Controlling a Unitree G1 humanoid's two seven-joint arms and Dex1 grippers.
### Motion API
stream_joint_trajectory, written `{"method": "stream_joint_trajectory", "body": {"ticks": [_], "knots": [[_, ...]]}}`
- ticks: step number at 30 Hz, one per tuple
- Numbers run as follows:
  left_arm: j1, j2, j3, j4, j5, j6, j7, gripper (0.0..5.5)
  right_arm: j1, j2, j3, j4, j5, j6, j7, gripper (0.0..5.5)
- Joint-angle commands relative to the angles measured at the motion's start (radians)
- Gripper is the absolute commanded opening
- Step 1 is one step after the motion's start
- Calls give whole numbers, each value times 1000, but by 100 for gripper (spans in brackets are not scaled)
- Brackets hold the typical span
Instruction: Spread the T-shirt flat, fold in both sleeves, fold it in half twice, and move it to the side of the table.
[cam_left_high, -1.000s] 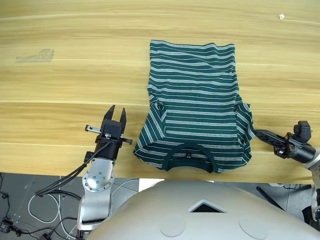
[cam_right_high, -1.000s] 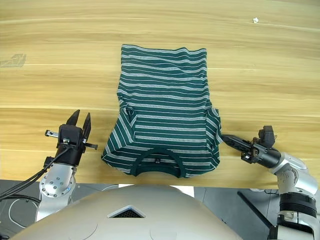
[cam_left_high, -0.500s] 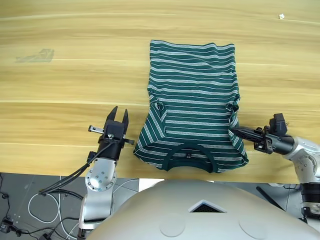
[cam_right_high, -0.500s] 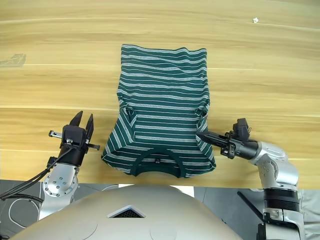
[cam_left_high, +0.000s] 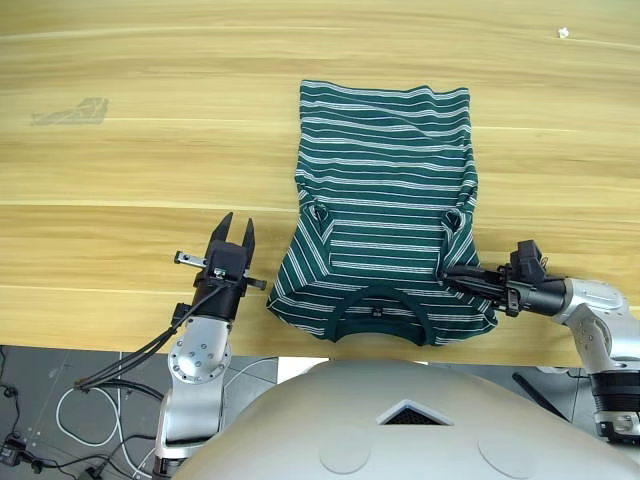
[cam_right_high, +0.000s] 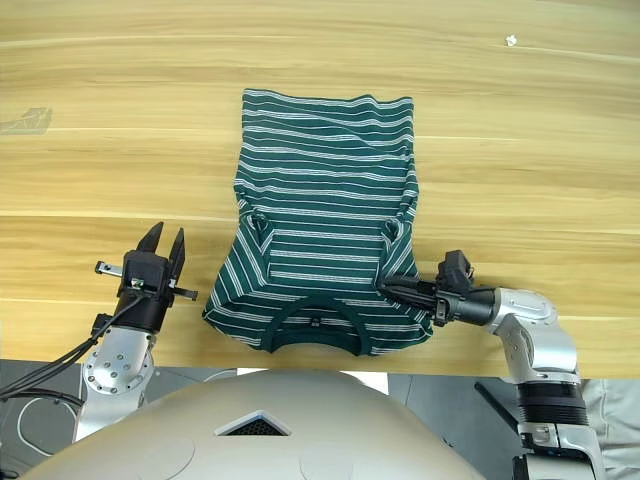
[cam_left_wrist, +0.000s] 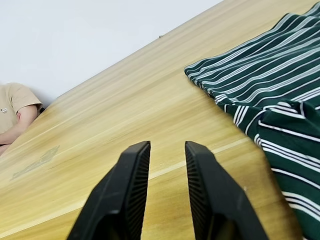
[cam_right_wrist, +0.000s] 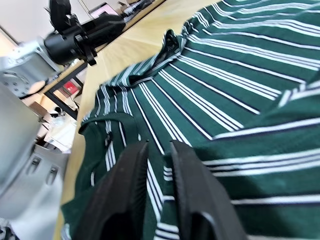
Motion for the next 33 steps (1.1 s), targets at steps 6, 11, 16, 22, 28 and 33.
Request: {"method": "stream_joint_trajectory", "body": {"ticks": [6,11,16,22,28,33], "knots": [[-13,123,68,-24,38,-75,-58,129,-31,54,-130,-126,22,-141,-117,242],[-1,437,279,105,248,-355,-90,187,-103,82,-218,-244,-145,-450,-282,332],[38,607,300,184,632,-573,45,224,-154,53,-218,-113,-353,-932,-291,421],[64,729,265,262,865,-714,181,224,-241,-123,-167,368,-705,-1665,-295,425],[-12,771,132,342,965,-780,235,224,-278,-202,-158,730,-898,-1901,-401,425],[-65,784,39,352,1003,-795,257,224,-347,-276,-207,911,-1125,-1918,-567,425]]}}
